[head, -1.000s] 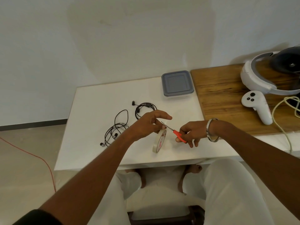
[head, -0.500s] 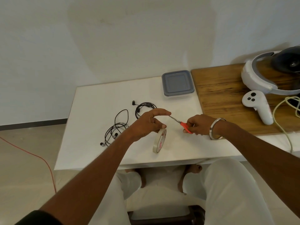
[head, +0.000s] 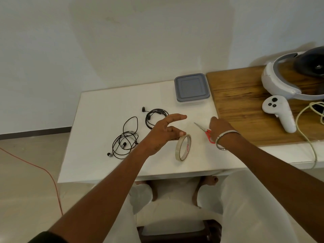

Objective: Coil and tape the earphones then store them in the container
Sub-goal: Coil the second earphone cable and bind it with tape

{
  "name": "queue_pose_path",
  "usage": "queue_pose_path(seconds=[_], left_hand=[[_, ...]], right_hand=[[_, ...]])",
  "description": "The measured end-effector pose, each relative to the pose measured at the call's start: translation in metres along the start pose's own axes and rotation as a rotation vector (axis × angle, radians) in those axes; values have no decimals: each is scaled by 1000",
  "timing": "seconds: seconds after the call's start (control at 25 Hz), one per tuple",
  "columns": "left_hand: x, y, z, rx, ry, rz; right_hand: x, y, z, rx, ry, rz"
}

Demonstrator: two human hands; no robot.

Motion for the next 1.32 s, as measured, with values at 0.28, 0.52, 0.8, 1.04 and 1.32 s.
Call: queue_pose_path(seconds=[0.28, 0.52, 0.8, 1.04, 1.32], left_hand=[[-13, -5, 0, 164, -31, -98], [-42, 2, 12, 461, -207, 126], [-51, 21, 29, 523, -121, 464], [-56, 19, 31, 595, -192, 324], [-53, 18, 28, 521, -75, 449]], right_hand=[[-43, 10, -25, -312, -470, 558], [-25, 20, -16, -307, -406, 274], [-14, 34, -11, -232, -336, -38], [-28, 26, -17, -129, -293, -250], [-33, 18, -6, 44, -180, 56]])
Point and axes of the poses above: each hand's wrist, its own z-axis towards the middle knuckle, its own y-axis out of the palm, x = y × z, the point moved 6 cm from there along z, towards the middle knuckle, and after that the axes turned 8 degrees about -x, right-handed, at the moved point
